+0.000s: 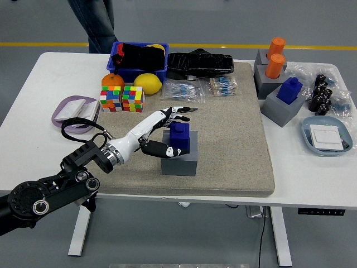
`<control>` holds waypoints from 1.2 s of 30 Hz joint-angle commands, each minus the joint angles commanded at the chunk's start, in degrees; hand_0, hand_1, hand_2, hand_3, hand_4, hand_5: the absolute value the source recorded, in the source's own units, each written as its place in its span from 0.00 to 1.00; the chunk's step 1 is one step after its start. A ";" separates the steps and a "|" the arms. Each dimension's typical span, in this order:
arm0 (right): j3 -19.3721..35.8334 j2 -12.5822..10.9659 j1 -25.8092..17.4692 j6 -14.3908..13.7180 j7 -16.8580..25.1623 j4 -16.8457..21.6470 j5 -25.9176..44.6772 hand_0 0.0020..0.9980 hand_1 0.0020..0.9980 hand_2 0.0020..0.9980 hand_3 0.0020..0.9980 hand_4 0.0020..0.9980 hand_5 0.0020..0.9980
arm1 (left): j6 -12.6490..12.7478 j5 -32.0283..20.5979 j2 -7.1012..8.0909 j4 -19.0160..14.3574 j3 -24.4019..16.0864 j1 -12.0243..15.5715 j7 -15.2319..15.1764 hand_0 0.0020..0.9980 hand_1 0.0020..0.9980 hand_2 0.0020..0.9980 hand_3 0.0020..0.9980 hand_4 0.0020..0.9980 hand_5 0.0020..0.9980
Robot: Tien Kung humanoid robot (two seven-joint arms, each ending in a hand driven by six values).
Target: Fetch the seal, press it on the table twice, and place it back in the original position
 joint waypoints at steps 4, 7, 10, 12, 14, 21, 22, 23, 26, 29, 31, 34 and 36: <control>0.06 -0.03 0.11 0.02 0.04 0.00 -0.06 0.78 0.68 0.66 0.62 0.79 0.44 | 0.08 -0.27 -0.21 0.75 0.21 -0.26 -0.03 0.67 0.74 0.77 0.90 0.81 0.00; 0.20 0.01 0.08 0.01 0.05 0.00 -0.16 0.78 0.68 0.66 0.62 0.79 0.44 | 0.18 -0.27 -0.19 1.00 0.24 -0.33 -0.02 0.67 0.74 0.77 0.90 0.81 0.00; 0.37 0.04 0.02 -0.02 0.03 0.00 -0.27 0.79 0.68 0.66 0.62 0.79 0.44 | 0.35 0.05 -0.13 1.10 0.38 -0.40 0.08 0.67 0.72 0.73 0.89 0.77 0.00; 0.42 0.06 0.01 -0.01 0.04 0.00 -0.30 0.79 0.68 0.66 0.62 0.79 0.44 | 0.49 0.40 -0.11 1.16 0.49 -0.42 0.19 0.67 0.72 0.73 0.89 0.77 0.00; 0.39 0.07 0.00 0.00 0.05 0.01 -0.27 0.79 0.68 0.66 0.62 0.79 0.44 | 0.56 0.88 -0.08 1.13 0.59 -0.40 0.39 0.67 0.72 0.73 0.89 0.77 0.00; 0.38 0.09 0.07 0.02 0.08 0.07 -0.13 0.79 0.68 0.66 0.62 0.79 0.44 | 0.55 1.88 0.09 1.11 0.63 -0.62 1.01 0.63 0.66 0.67 0.88 0.67 0.00; 0.44 0.08 0.06 0.01 0.08 0.06 -0.17 0.79 0.68 0.66 0.62 0.79 0.44 | 0.55 1.95 0.10 1.10 0.65 -0.64 1.07 0.61 0.50 0.54 0.88 0.58 0.00; 0.45 0.08 0.05 0.01 0.09 0.06 -0.18 0.79 0.68 0.66 0.62 0.79 0.44 | 0.55 1.98 0.10 1.07 0.65 -0.66 1.09 0.61 0.50 0.54 0.88 0.58 0.00; 0.54 0.08 0.03 -0.02 0.11 0.06 -0.20 0.79 0.68 0.66 0.62 0.79 0.44 | 0.77 2.16 0.04 0.93 0.62 -0.70 1.03 0.61 0.50 0.54 0.88 0.58 0.00; 0.47 0.11 0.03 -0.01 0.12 0.08 -0.13 0.78 0.68 0.66 0.62 0.79 0.44 | 1.09 2.24 -0.14 0.83 0.51 -0.81 0.88 0.60 0.45 0.49 0.87 0.55 0.00; 0.38 0.14 0.03 0.02 0.12 0.10 -0.05 0.78 0.68 0.66 0.62 0.79 0.44 | 1.30 2.18 -0.22 0.76 0.40 -0.89 0.69 0.60 0.45 0.49 0.87 0.55 0.00; 0.45 0.17 0.00 0.02 0.12 0.09 -0.10 0.78 0.68 0.66 0.62 0.79 0.44 | 1.44 2.10 -0.26 0.53 0.25 -1.00 0.53 0.60 0.45 0.49 0.87 0.56 0.00; 0.54 0.16 -0.04 0.00 0.13 0.08 -0.18 0.78 0.68 0.66 0.62 0.79 0.44 | 1.50 2.08 -0.22 0.33 0.15 -1.05 0.43 0.60 0.45 0.49 0.87 0.56 0.00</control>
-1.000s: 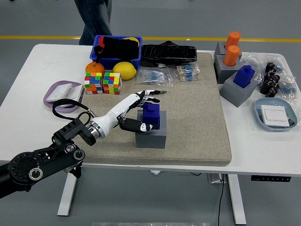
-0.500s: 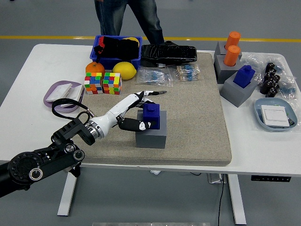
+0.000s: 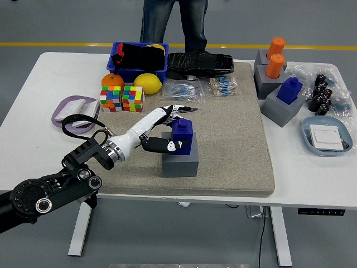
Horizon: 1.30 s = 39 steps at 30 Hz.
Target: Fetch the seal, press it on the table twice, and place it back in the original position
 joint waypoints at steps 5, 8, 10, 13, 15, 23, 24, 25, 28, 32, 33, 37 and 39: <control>0.13 0.00 -0.03 -0.04 0.03 -0.01 -0.13 0.79 0.68 0.66 0.62 0.79 0.44 | 0.19 -0.06 -0.02 -0.14 -0.20 -0.01 -0.28 0.60 0.46 0.49 0.87 0.55 0.00; 0.17 0.02 -0.03 -0.03 0.04 0.01 -0.11 0.79 0.68 0.66 0.62 0.79 0.44 | 0.31 -0.16 -0.06 -0.28 -0.33 0.03 -0.53 0.60 0.46 0.49 0.87 0.55 0.00; 0.17 0.03 -0.02 -0.02 0.04 0.02 -0.03 0.79 0.68 0.66 0.62 0.79 0.44 | 0.48 -0.19 -0.07 -0.48 -0.63 0.13 -0.75 0.61 0.46 0.49 0.87 0.56 0.00; 0.19 0.03 -0.05 -0.01 0.05 0.04 0.02 0.79 0.68 0.66 0.62 0.79 0.44 | 0.74 -0.20 -0.03 -0.82 -1.25 0.33 -1.07 0.61 0.46 0.49 0.87 0.56 0.00; 0.20 0.03 -0.07 -0.02 0.05 0.03 -0.03 0.79 0.68 0.66 0.62 0.79 0.44 | 0.95 -0.17 -0.01 -1.10 -1.78 0.55 -1.32 0.61 0.46 0.49 0.87 0.56 0.00; 0.24 0.13 -0.14 -0.02 0.04 0.06 0.01 0.79 0.68 0.66 0.62 0.79 0.44 | 2.09 -0.28 -0.16 -1.35 -4.84 1.60 -2.89 0.59 0.46 0.49 0.86 0.57 0.00; 0.22 0.15 -0.13 -0.02 0.04 0.07 0.03 0.79 0.68 0.66 0.62 0.79 0.44 | 2.28 -0.33 -0.17 -1.02 -5.37 1.78 -3.18 0.59 0.46 0.49 0.86 0.57 0.00; 0.22 0.18 -0.15 -0.01 0.04 0.08 0.04 0.79 0.68 0.66 0.62 0.79 0.44 | 2.49 -0.44 -0.14 -0.49 -6.07 2.04 -3.50 0.59 0.46 0.49 0.86 0.57 0.00; 0.36 0.25 -0.18 -0.04 0.03 0.05 -0.10 0.79 0.68 0.66 0.62 0.79 0.44 | 3.17 -0.79 0.18 1.00 -7.74 2.52 -4.32 0.59 0.46 0.49 0.86 0.57 0.00; 0.72 0.37 -0.30 -0.07 0.05 0.02 -0.31 0.79 0.68 0.66 0.62 0.79 0.44 | 4.23 -1.35 0.75 3.36 -9.68 2.97 -5.44 0.59 0.46 0.49 0.86 0.57 0.00; 0.84 0.39 -0.31 -0.09 0.06 0.01 -0.39 0.79 0.68 0.66 0.62 0.79 0.44 | 4.52 -1.25 0.83 4.00 -10.10 3.09 -5.68 0.59 0.46 0.49 0.86 0.57 0.00; 0.66 0.38 -0.35 -0.01 0.09 0.08 -0.03 0.79 0.68 0.66 0.62 0.79 0.44 | 6.04 -2.64 0.90 7.30 -11.52 3.77 -7.43 0.59 0.46 0.48 0.85 0.57 0.00; 0.60 0.38 -0.36 0.02 0.11 0.08 -0.01 0.79 0.68 0.66 0.62 0.79 0.44 | 6.75 -3.62 0.85 8.87 -11.39 4.02 -8.43 0.59 0.46 0.48 0.85 0.57 0.00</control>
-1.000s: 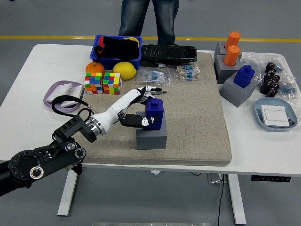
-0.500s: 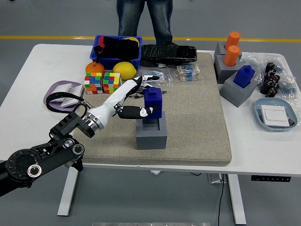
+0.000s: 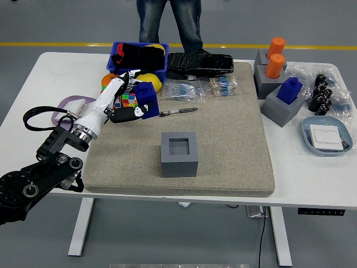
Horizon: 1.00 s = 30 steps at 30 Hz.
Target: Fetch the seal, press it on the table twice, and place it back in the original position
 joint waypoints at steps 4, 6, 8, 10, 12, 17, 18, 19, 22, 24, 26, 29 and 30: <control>0.01 0.06 -0.02 0.01 0.00 -0.01 -0.01 0.79 0.68 0.66 0.62 0.79 0.44 | 0.76 -1.42 -0.30 2.43 0.86 0.51 -1.24 0.59 0.47 0.48 0.85 0.57 0.00; -0.09 0.11 -0.03 0.03 0.02 0.02 0.12 0.79 0.68 0.66 0.62 0.79 0.44 | 1.09 -2.09 -0.53 3.46 1.29 0.77 -1.78 0.59 0.47 0.48 0.85 0.57 0.00; -0.13 0.12 -0.03 0.04 0.02 0.02 0.14 0.79 0.68 0.66 0.62 0.79 0.44 | 1.39 -2.73 -0.72 4.35 1.78 0.98 -2.24 0.59 0.47 0.48 0.85 0.57 0.00; -0.22 0.11 -0.03 0.03 0.05 0.05 0.23 0.79 0.68 0.66 0.62 0.79 0.44 | 1.97 -3.30 -0.95 5.41 2.47 1.18 -2.89 0.59 0.47 0.48 0.85 0.57 0.00; -0.17 0.10 -0.09 -0.01 0.08 0.04 0.17 0.79 0.68 0.66 0.62 0.79 0.44 | 2.77 -4.59 -1.17 6.63 3.42 1.34 -3.82 0.59 0.47 0.48 0.85 0.57 0.00; -0.10 0.17 -0.09 -0.02 0.08 0.04 0.15 0.78 0.68 0.66 0.62 0.79 0.44 | 3.81 -7.19 -1.57 9.31 5.69 1.57 -5.15 0.58 0.47 0.48 0.84 0.57 0.00; -0.03 0.17 -0.09 -0.04 0.09 0.03 0.09 0.78 0.68 0.66 0.62 0.79 0.44 | 3.86 -7.47 -1.66 9.90 6.22 1.64 -5.22 0.58 0.47 0.48 0.84 0.57 0.00; 0.01 0.18 -0.09 -0.04 0.09 0.03 0.10 0.78 0.68 0.66 0.62 0.79 0.44 | 3.88 -7.66 -1.73 10.41 6.64 1.68 -5.28 0.58 0.47 0.48 0.84 0.57 0.00; -0.08 0.17 -0.09 -0.01 0.10 0.08 0.23 0.78 0.68 0.66 0.62 0.79 0.44 | 3.73 -8.64 -1.86 11.77 7.69 1.77 -5.39 0.58 0.47 0.48 0.84 0.58 0.00; -0.05 0.17 -0.11 -0.01 0.09 0.07 0.18 0.78 0.68 0.66 0.62 0.79 0.44 | 3.65 -9.14 -1.92 12.50 8.44 1.86 -5.47 0.58 0.47 0.48 0.84 0.58 0.00; -0.08 0.17 -0.12 -0.02 0.09 0.08 0.22 0.78 0.68 0.66 0.62 0.79 0.44 | 3.62 -9.60 -1.99 12.98 9.02 1.96 -5.66 0.57 0.47 0.47 0.84 0.58 0.00; -0.18 0.25 -0.10 0.03 0.07 0.09 0.25 0.78 0.68 0.66 0.62 0.79 0.44 | 3.53 -10.67 -2.17 13.75 9.81 2.04 -5.81 0.57 0.47 0.47 0.84 0.58 0.00; -0.24 0.27 -0.09 0.04 0.07 0.11 0.32 0.78 0.68 0.66 0.62 0.79 0.44 | 3.53 -10.81 -2.23 13.93 9.91 2.09 -5.87 0.57 0.47 0.47 0.84 0.58 0.00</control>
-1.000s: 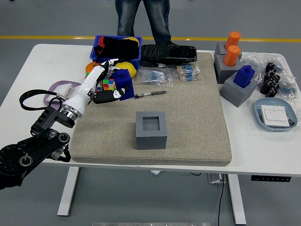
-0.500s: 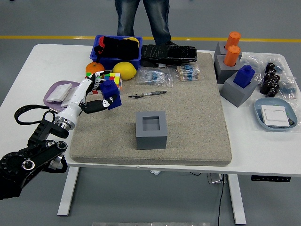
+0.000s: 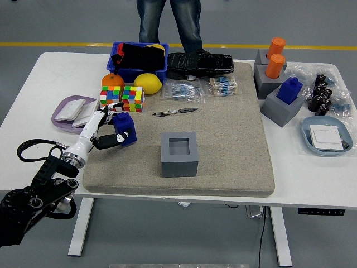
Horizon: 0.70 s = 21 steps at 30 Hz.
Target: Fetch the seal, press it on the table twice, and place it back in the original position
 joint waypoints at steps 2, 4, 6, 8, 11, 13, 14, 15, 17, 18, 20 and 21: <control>-0.12 0.00 -0.02 0.01 0.01 0.03 0.10 0.79 0.68 0.66 0.62 0.79 0.44 | 0.02 -0.28 -0.09 0.26 0.17 0.08 -0.15 0.57 0.47 0.47 0.84 0.57 0.00; -0.17 -0.01 -0.05 0.01 0.02 0.04 0.13 0.79 0.68 0.66 0.62 0.79 0.44 | 0.08 -0.50 -0.14 0.46 0.37 0.14 -0.31 0.57 0.47 0.47 0.84 0.57 0.00; -0.18 -0.02 -0.10 0.01 0.04 0.05 0.16 0.79 0.68 0.66 0.62 0.79 0.44 | 0.18 -0.69 -0.16 0.59 0.53 0.30 -0.58 0.57 0.47 0.47 0.84 0.57 0.00; -0.17 -0.02 -0.09 0.01 0.05 0.04 0.12 0.78 0.68 0.66 0.62 0.79 0.44 | 0.19 -0.73 -0.19 0.74 0.63 0.41 -0.69 0.57 0.47 0.47 0.84 0.57 0.00; -0.08 0.01 -0.09 0.01 0.05 0.04 0.14 0.78 0.68 0.66 0.62 0.79 0.44 | 0.15 -0.73 -0.19 0.89 0.83 0.54 -0.74 0.57 0.47 0.47 0.84 0.57 0.00; 0.00 0.00 -0.08 -0.01 0.07 0.05 0.10 0.78 0.68 0.66 0.62 0.79 0.44 | 0.14 -0.66 -0.15 0.80 0.86 0.61 -0.72 0.57 0.47 0.47 0.84 0.57 0.00; 0.03 -0.01 -0.08 -0.01 0.07 0.05 0.11 0.78 0.68 0.66 0.62 0.79 0.44 | 0.13 -0.61 -0.13 0.73 0.86 0.61 -0.70 0.57 0.47 0.47 0.84 0.57 0.00; -0.03 -0.04 -0.07 0.00 0.08 0.07 0.15 0.78 0.68 0.66 0.62 0.79 0.44 | 0.10 -0.51 -0.07 0.58 0.89 0.57 -0.65 0.57 0.47 0.47 0.84 0.57 0.00; -0.07 -0.07 -0.06 0.00 0.09 0.08 0.23 0.78 0.68 0.66 0.62 0.79 0.44 | 0.12 -0.44 0.00 0.48 1.03 0.48 -0.65 0.57 0.47 0.47 0.84 0.57 0.00; -0.15 -0.06 -0.05 0.02 0.09 0.09 0.28 0.78 0.68 0.66 0.62 0.79 0.44 | 0.10 -0.40 0.04 0.48 1.13 0.48 -0.66 0.57 0.47 0.47 0.84 0.57 0.00; -0.23 -0.05 -0.03 0.05 0.08 0.11 0.33 0.78 0.68 0.66 0.62 0.79 0.44 | 0.08 -0.28 0.05 0.54 1.30 0.54 -0.63 0.57 0.47 0.47 0.84 0.57 0.00; -0.20 -0.02 -0.03 0.06 0.07 0.10 0.34 0.78 0.68 0.66 0.62 0.79 0.44 | 0.03 -0.29 0.05 0.57 1.59 0.61 -0.62 0.57 0.47 0.47 0.84 0.57 0.00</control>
